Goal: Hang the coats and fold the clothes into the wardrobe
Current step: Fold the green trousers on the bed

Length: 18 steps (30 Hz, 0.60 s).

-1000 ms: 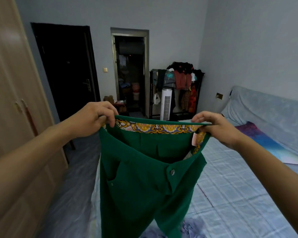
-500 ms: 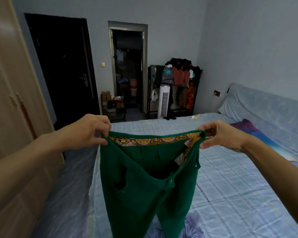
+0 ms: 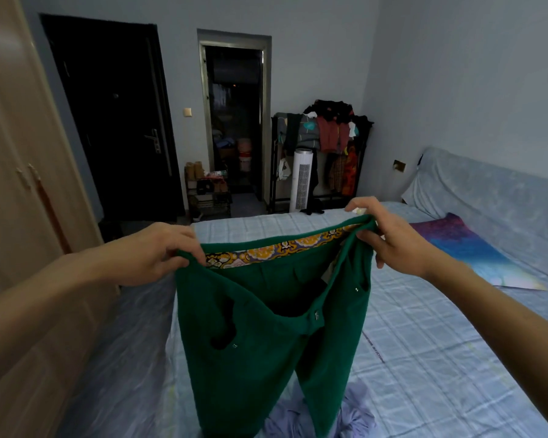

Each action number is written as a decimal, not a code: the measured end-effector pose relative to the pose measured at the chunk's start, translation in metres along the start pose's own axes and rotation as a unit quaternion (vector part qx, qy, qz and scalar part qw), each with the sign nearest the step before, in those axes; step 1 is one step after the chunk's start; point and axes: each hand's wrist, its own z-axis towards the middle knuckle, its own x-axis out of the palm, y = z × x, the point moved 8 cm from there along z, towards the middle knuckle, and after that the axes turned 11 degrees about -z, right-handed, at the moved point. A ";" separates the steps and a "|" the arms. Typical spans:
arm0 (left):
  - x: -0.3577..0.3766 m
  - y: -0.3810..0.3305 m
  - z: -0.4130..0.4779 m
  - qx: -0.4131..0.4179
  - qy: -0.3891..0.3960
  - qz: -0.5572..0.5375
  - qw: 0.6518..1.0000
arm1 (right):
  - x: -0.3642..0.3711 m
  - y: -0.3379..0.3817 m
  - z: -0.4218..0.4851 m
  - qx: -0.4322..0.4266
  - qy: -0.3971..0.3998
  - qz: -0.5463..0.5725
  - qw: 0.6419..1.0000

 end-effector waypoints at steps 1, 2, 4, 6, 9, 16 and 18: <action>-0.001 0.001 -0.003 0.001 -0.003 0.005 1.000 | 0.001 0.007 -0.001 -0.025 0.007 -0.002 1.000; -0.004 0.003 -0.005 0.002 -0.011 0.009 1.000 | 0.001 0.012 -0.002 -0.048 0.013 -0.002 0.999; -0.013 0.007 -0.010 0.001 -0.038 0.018 0.999 | 0.002 0.020 -0.003 -0.074 0.022 -0.008 0.997; -0.024 0.009 -0.013 0.009 -0.067 0.029 0.997 | 0.004 0.023 -0.004 -0.074 0.027 -0.006 0.997; -0.033 0.013 -0.015 0.012 -0.095 0.039 0.995 | 0.005 0.027 -0.006 -0.069 0.024 -0.006 0.997; -0.049 0.043 -0.028 -0.038 -0.172 0.018 0.984 | -0.004 0.054 -0.017 -0.134 0.000 -0.039 0.990; -0.052 0.054 -0.033 -0.057 -0.192 0.001 0.980 | -0.007 0.067 -0.021 -0.174 -0.003 -0.071 0.982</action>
